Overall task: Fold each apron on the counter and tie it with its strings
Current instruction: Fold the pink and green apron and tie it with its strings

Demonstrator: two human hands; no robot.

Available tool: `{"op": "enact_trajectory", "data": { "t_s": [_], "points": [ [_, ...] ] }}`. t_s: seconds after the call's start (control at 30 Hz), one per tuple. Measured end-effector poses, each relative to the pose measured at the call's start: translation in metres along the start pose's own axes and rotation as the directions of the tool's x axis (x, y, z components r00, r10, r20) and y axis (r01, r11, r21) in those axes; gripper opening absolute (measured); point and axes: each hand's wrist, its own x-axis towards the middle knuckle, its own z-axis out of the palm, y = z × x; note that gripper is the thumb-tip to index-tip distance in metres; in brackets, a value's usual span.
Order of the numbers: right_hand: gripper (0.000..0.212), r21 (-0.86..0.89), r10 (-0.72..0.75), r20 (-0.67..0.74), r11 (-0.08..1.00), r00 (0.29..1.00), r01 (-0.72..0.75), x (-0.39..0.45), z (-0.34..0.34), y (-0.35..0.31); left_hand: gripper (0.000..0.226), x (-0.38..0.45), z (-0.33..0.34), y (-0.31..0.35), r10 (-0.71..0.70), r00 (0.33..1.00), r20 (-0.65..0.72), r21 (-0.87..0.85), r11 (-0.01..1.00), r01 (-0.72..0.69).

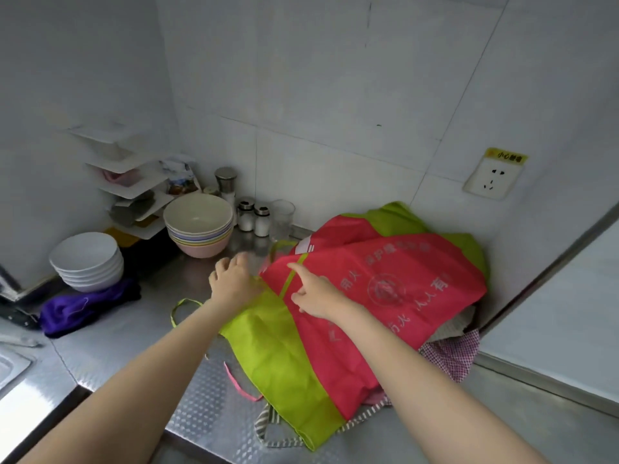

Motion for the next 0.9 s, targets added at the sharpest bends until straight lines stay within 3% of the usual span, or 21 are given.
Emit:
{"op": "enact_trajectory", "data": {
  "t_s": [0.07, 0.13, 0.2, 0.27, 0.3, 0.33, 0.37, 0.4, 0.43, 0.5, 0.57, 0.6, 0.67, 0.73, 0.8, 0.87, 0.9],
  "points": [
    [0.073, -0.001, -0.022, 0.038, 1.000, 0.999, 0.022, 0.002, 0.004, -0.006, 0.072, 0.006, 0.003, -0.003, -0.061, 0.975, 0.213, 0.122, 0.992, 0.036],
    [0.077, -0.085, -0.032, 0.069, 0.996, 0.997, 0.038, 0.003, 0.008, -0.006, 0.053, -0.006, 0.012, 0.010, 0.135, 0.896, 0.424, 0.066, 0.982, -0.180],
    [0.067, -0.289, 0.017, 0.153, 0.957, 0.988, 0.028, 0.001, 0.010, -0.001, 0.041, -0.033, 0.024, 0.027, 0.326, 0.722, 0.610, -0.217, 0.945, -0.244],
    [0.042, -0.462, 0.151, 0.153, 0.885, 0.977, -0.064, -0.007, 0.001, 0.009, 0.040, -0.056, 0.025, 0.040, 0.435, 0.533, 0.725, -0.437, 0.890, -0.132],
    [0.034, -0.490, 0.221, 0.119, 0.861, 0.968, -0.137, -0.014, -0.006, 0.015, 0.039, -0.060, 0.023, 0.041, 0.469, 0.505, 0.725, -0.482, 0.869, -0.115],
    [0.034, -0.489, 0.272, 0.076, 0.849, 0.959, -0.202, -0.021, -0.016, 0.020, 0.037, -0.058, 0.021, 0.041, 0.507, 0.553, 0.662, -0.527, 0.839, -0.138],
    [0.034, -0.459, 0.294, 0.038, 0.854, 0.955, -0.244, -0.028, -0.026, 0.024, 0.037, -0.050, 0.016, 0.039, 0.515, 0.659, 0.548, -0.522, 0.826, -0.211],
    [0.032, -0.419, 0.292, 0.001, 0.868, 0.956, -0.265, -0.035, -0.038, 0.026, 0.042, -0.038, 0.012, 0.033, 0.496, 0.771, 0.400, -0.438, 0.842, -0.314],
    [0.026, -0.368, 0.269, -0.044, 0.891, 0.962, -0.266, -0.042, -0.050, 0.026, 0.054, -0.026, 0.008, 0.027, 0.488, 0.825, 0.284, -0.281, 0.865, -0.415],
    [0.018, -0.238, 0.195, -0.198, 0.941, 0.961, -0.240, -0.049, -0.077, 0.025, 0.086, -0.009, 0.003, 0.022, 0.515, 0.822, 0.245, 0.021, 0.844, -0.535],
    [0.027, -0.199, 0.099, -0.283, 0.967, 0.954, -0.160, -0.060, -0.111, 0.018, 0.103, -0.001, -0.001, 0.035, 0.539, 0.810, 0.228, 0.144, 0.805, -0.576],
    [0.032, -0.228, 0.066, -0.242, 0.966, 0.968, -0.122, -0.069, -0.128, 0.012, 0.105, 0.000, -0.005, 0.049, 0.583, 0.792, 0.181, 0.216, 0.762, -0.610],
    [0.029, -0.289, 0.074, -0.110, 0.952, 0.991, -0.104, -0.092, -0.161, 0.004, 0.109, -0.002, -0.019, 0.094, 0.713, 0.690, 0.124, 0.349, 0.620, -0.703],
    [0.025, -0.250, 0.092, -0.132, 0.961, 0.987, -0.123, -0.115, -0.190, 0.003, 0.122, -0.008, -0.029, 0.142, 0.764, 0.617, 0.190, 0.357, 0.531, -0.768],
    [0.023, -0.204, 0.070, -0.303, 0.969, 0.950, -0.136, -0.133, -0.212, 0.008, 0.130, -0.017, -0.023, 0.179, 0.748, 0.601, 0.282, 0.313, 0.520, -0.795],
    [0.021, -0.215, 0.068, -0.421, 0.961, 0.905, -0.172, -0.148, -0.225, 0.019, 0.121, -0.030, -0.007, 0.206, 0.739, 0.612, 0.282, 0.246, 0.561, -0.790],
    [0.022, -0.234, 0.070, -0.458, 0.952, 0.886, -0.196, -0.154, -0.228, 0.025, 0.105, -0.036, 0.003, 0.216, 0.724, 0.640, 0.258, 0.206, 0.606, -0.768]
  ]
}}
